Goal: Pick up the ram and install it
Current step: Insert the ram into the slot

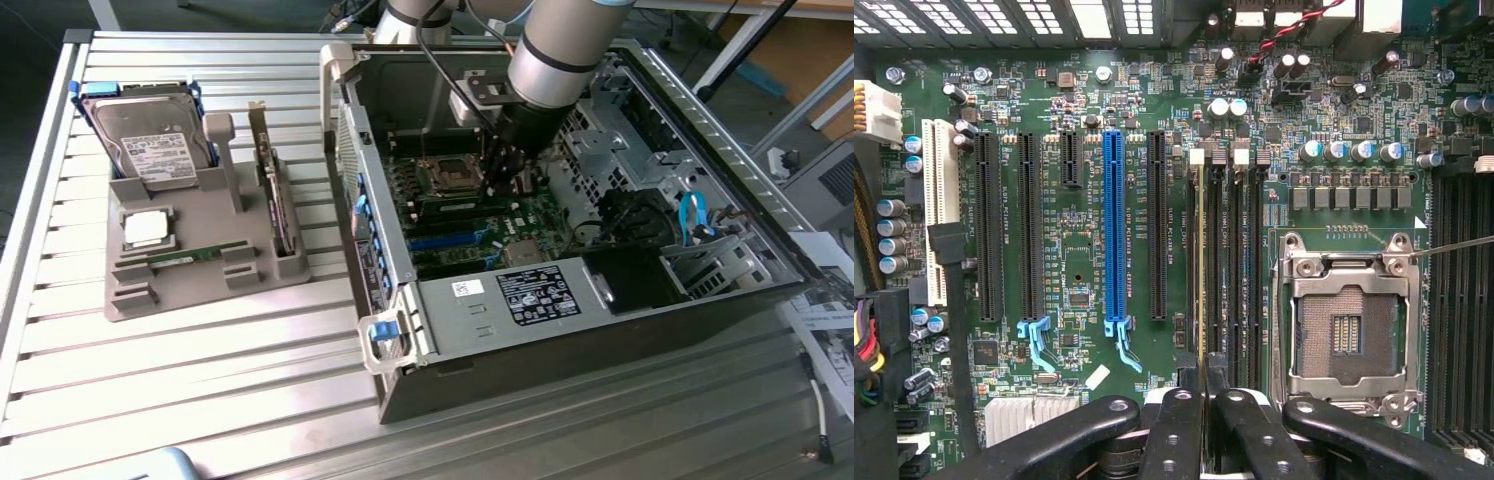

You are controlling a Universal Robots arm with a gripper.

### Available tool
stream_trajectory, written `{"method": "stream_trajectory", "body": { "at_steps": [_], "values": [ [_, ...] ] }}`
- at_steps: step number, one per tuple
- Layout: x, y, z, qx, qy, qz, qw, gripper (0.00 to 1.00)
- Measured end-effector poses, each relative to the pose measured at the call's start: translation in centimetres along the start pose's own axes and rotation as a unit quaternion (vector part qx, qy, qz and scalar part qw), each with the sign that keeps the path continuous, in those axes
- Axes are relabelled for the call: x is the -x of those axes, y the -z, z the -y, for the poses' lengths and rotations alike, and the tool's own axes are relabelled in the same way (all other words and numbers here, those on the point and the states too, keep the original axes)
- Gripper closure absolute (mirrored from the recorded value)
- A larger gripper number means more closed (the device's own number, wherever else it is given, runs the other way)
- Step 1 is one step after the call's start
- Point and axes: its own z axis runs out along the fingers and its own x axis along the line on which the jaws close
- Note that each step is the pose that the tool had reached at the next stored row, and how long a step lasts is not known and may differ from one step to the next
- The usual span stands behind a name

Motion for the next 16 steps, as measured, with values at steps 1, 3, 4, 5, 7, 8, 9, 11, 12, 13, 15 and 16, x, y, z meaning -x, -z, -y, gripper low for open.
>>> {"method": "stream_trajectory", "body": {
  "at_steps": [1,3,4,5,7,8,9,11,12,13,15,16],
  "values": [
    [0.0,0.0,0.0,0.0,0.0,0.0,1.0,0.88],
    [0.0,-0.14,0.0,0.0001,0.0,-0.0001,1.0,0.88],
    [0.0,-0.15,0.0,0.0,0.0,-0.0001,1.0,0.88],
    [0.0,-0.16,0.0,0.0,0.0,-0.0001,1.0,0.88],
    [0.0,-0.19,0.0,0.0,0.0,-0.0001,1.0,0.88],
    [0.0,-0.29,0.0,0.0,0.0,-0.0001,1.0,0.88],
    [-0.01,-0.44,0.0,0.0,0.0,-0.0001,1.0,0.88],
    [-0.01,-0.47,0.0,0.0,0.0,-0.0001,1.0,0.88],
    [-0.01,-0.49,0.0,0.0,0.0,0.0,1.0,0.88],
    [-0.01,-0.51,0.0,0.0,0.0,0.0,1.0,0.88],
    [-0.01,-0.54,0.0,0.0,0.0,-0.0001,1.0,0.88],
    [-0.01,-0.55,0.0,0.0001,0.0,-0.0001,1.0,0.88]
  ]
}}
